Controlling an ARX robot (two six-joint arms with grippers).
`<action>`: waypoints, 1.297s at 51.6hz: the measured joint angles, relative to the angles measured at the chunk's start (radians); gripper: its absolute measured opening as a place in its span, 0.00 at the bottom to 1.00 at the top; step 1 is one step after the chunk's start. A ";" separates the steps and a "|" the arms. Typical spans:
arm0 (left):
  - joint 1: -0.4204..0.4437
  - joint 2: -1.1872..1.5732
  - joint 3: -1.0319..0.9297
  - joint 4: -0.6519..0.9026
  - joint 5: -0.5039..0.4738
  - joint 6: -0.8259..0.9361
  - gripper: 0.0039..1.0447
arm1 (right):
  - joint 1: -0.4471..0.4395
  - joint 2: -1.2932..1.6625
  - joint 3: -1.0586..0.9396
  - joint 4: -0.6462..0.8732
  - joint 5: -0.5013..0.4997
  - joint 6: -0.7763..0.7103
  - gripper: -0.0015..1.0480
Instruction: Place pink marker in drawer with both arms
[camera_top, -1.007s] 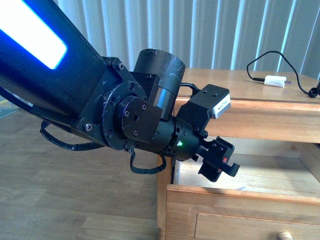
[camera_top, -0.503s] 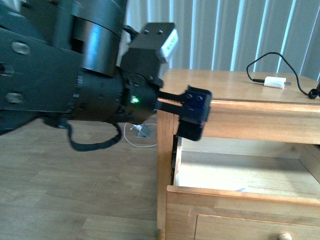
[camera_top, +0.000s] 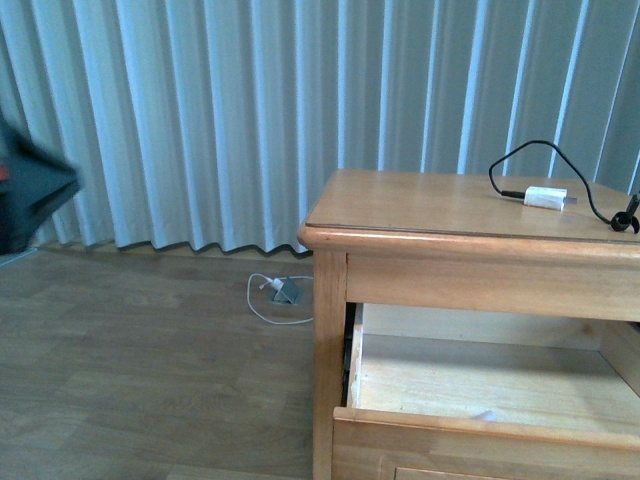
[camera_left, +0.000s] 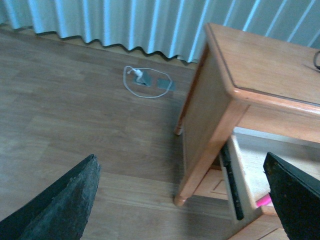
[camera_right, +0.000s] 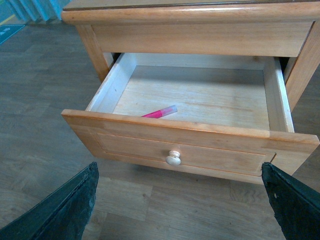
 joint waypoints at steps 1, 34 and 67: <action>0.008 -0.032 -0.019 -0.013 -0.011 -0.001 0.95 | 0.000 0.000 0.000 0.000 0.000 0.000 0.92; 0.149 -0.431 -0.290 -0.040 0.088 0.186 0.50 | 0.000 0.000 0.000 0.000 0.000 0.000 0.92; 0.312 -0.643 -0.439 -0.095 0.246 0.204 0.04 | 0.000 0.000 0.000 0.000 0.000 0.000 0.92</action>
